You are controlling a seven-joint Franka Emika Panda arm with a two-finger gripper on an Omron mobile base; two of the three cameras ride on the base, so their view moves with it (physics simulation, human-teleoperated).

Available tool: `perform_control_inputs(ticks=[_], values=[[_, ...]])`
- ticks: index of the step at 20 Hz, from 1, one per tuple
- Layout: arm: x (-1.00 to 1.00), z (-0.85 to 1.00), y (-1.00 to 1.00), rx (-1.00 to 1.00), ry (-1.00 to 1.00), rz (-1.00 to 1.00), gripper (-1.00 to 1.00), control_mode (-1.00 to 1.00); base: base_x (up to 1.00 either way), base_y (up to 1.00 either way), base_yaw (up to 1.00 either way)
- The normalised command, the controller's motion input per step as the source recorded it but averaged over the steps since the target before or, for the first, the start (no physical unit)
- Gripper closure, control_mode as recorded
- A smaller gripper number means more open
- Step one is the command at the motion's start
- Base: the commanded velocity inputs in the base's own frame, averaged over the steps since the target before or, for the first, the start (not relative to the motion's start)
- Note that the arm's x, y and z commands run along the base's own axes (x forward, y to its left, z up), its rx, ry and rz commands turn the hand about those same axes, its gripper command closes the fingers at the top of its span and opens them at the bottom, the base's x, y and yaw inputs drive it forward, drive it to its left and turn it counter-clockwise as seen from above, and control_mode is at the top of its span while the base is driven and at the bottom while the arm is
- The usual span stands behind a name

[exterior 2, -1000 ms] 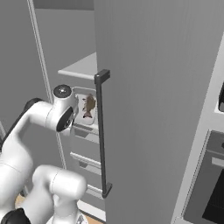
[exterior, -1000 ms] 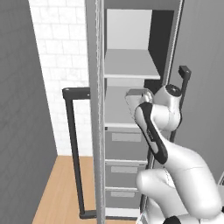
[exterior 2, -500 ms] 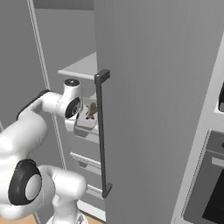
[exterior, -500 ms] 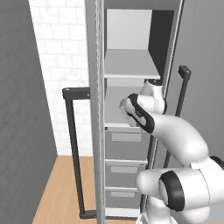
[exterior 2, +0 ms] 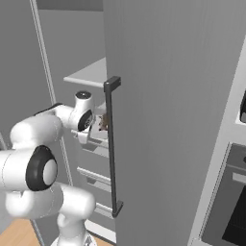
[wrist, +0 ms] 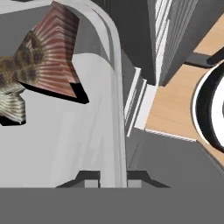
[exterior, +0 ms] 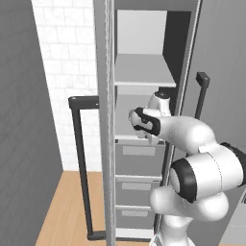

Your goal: Take the meat container that has the fish and place it on the second highest rack of the freezer. Then take the vegetable container that has the corn and onion and place it on the highest rack of the freezer.

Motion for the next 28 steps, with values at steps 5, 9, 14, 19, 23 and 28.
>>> perform_control_inputs(ticks=[5, 9, 14, 19, 23, 28], values=[[1.00, 0.00, 0.00, 0.00, -0.01, -0.04, 1.00, -1.00, 0.00, 0.00, 0.00], [0.84, -0.36, 0.00, 0.00, 0.02, -0.07, 1.00, -1.00, 0.00, 0.00, 0.00], [0.58, -0.60, 0.00, 0.00, 0.01, -0.05, 1.00, -1.00, 0.00, 0.00, 0.00], [0.28, -0.31, 0.00, 0.00, 0.00, -0.04, 1.00, -1.00, 0.00, 0.00, 0.00], [0.02, -0.11, 0.00, 0.00, 0.00, -0.04, -1.00, -1.00, 0.00, 0.00, 0.00], [-0.32, -0.09, -0.01, 0.00, -0.02, -0.06, -1.00, -1.00, 0.00, 0.00, 0.00]])
